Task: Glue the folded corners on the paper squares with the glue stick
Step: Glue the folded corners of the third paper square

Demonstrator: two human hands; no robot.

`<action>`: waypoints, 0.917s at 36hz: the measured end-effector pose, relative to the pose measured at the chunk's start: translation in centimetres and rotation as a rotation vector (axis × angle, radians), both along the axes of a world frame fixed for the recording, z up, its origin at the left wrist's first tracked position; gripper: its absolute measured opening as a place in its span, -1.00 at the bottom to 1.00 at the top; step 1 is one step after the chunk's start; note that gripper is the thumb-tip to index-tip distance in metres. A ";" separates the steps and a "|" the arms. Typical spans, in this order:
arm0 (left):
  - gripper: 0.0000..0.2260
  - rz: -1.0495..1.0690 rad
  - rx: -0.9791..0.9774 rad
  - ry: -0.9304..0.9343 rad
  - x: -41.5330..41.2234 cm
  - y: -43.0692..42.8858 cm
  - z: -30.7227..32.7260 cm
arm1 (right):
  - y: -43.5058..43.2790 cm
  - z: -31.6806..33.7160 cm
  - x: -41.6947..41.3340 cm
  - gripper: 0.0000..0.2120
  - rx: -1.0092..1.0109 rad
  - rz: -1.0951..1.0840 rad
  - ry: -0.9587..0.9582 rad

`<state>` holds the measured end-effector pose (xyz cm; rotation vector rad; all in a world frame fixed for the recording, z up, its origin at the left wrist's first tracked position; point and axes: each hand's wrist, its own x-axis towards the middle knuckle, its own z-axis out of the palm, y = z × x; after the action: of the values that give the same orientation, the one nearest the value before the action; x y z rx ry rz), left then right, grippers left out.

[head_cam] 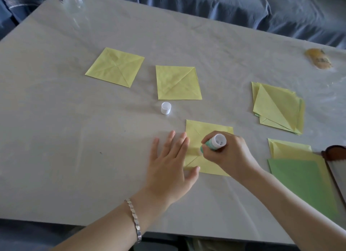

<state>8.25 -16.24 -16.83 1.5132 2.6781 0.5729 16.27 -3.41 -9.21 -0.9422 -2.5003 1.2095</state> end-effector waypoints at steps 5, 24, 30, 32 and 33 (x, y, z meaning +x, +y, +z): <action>-0.38 0.015 -0.006 0.004 0.1 -0.1 0.0 | 1.5 -0.1 -2.0 -0.94 0.037 -0.062 0.020; -0.36 0.019 -0.015 -0.030 0.2 -0.1 0.2 | -0.5 0.2 -0.2 -0.90 -0.032 0.051 -0.033; -0.38 0.025 -0.002 -0.038 0.1 -0.2 0.3 | 0.4 0.0 -2.0 -0.95 0.002 0.017 -0.001; -0.37 0.026 -0.016 -0.038 0.1 -0.2 0.4 | 0.9 -0.2 -3.0 -0.95 0.029 -0.012 0.003; -0.36 0.027 -0.023 -0.038 0.1 -0.2 0.4 | 1.2 -0.2 -3.4 -0.94 0.038 -0.029 0.004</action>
<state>8.39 -16.43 -16.43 1.4478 2.6711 0.5636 12.85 -2.23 -9.46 -0.9623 -2.4881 1.1502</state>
